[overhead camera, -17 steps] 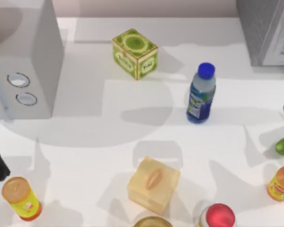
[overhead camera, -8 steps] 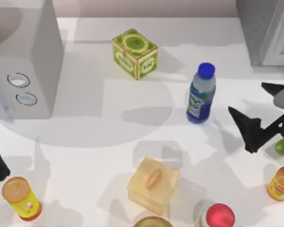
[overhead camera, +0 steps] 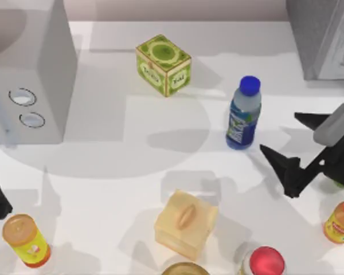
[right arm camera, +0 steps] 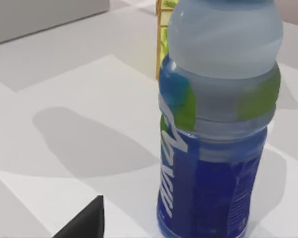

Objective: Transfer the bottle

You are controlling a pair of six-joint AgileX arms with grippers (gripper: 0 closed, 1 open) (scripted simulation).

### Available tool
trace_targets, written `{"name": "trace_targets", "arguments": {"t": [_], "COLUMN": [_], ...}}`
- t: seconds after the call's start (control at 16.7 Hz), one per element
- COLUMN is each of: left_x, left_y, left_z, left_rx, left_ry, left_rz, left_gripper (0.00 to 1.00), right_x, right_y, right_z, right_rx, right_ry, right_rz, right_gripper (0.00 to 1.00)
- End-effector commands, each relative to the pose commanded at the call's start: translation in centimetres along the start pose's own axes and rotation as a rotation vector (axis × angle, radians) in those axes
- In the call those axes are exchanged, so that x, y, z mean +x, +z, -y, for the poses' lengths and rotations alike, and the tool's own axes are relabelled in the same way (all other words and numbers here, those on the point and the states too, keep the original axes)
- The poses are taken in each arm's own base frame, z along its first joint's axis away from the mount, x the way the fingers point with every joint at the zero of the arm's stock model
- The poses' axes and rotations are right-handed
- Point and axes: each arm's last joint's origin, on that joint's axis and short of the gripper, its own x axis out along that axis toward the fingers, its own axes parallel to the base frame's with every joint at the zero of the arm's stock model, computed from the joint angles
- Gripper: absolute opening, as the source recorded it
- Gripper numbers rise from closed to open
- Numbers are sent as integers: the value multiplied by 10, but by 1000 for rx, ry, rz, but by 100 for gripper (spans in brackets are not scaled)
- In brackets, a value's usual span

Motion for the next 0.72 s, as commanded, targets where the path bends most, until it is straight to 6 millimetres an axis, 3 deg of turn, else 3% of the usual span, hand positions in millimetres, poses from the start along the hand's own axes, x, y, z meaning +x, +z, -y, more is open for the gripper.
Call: {"name": "trace_targets", "arguments": {"t": [0.36,0.72], "left_x": [0,0], "left_y": [0,0], "left_z": [0,0], "left_rx": [0,0], "left_ry": [0,0], "left_rz": [0,0], "left_gripper": [100,100], "right_x": [6,63], "right_y": [8,17], "right_z": [1,-2], "right_rx": [-1,-3], "right_ry": [-8,3], "right_rz": [6,-1], "right_gripper": [100,100]}}
